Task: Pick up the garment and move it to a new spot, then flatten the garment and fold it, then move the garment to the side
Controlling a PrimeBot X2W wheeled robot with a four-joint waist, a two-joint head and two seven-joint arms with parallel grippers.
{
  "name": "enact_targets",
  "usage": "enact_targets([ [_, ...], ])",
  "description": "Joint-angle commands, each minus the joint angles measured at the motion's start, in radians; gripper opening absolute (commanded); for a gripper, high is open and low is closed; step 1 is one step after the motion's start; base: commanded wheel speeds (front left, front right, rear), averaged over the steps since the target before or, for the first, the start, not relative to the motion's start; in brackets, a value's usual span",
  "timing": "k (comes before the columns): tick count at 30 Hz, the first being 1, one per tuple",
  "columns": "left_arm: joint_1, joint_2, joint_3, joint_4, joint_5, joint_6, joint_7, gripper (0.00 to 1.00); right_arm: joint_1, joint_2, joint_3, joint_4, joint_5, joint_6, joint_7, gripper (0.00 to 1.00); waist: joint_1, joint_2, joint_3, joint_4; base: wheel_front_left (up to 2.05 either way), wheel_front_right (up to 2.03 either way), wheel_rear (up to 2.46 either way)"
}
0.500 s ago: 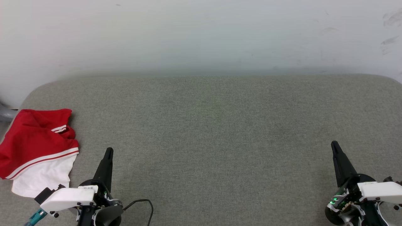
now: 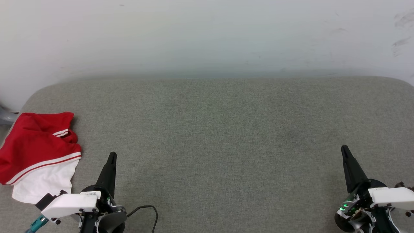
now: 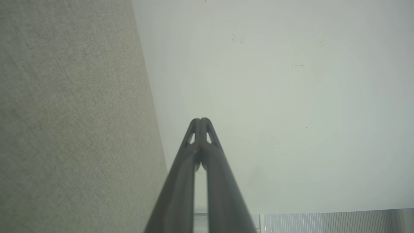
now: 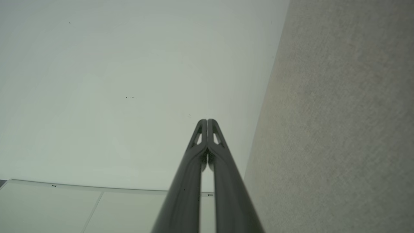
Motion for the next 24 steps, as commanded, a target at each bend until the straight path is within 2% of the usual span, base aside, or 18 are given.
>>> enact_targets([
  [1,-0.005,-0.002,0.003,0.0,0.002,-0.003,0.002,0.0,-0.01,0.004,0.0,0.002,0.004,-0.001,0.001,0.0,0.0,0.0,0.0,0.0,0.0,0.0,0.0],
  [24,-0.005,-0.002,0.003,0.0,0.002,-0.003,0.002,0.0,-0.01,0.004,0.0,0.002,0.004,-0.001,0.001,0.0,0.0,0.0,0.0,0.0,0.0,0.0,0.0],
])
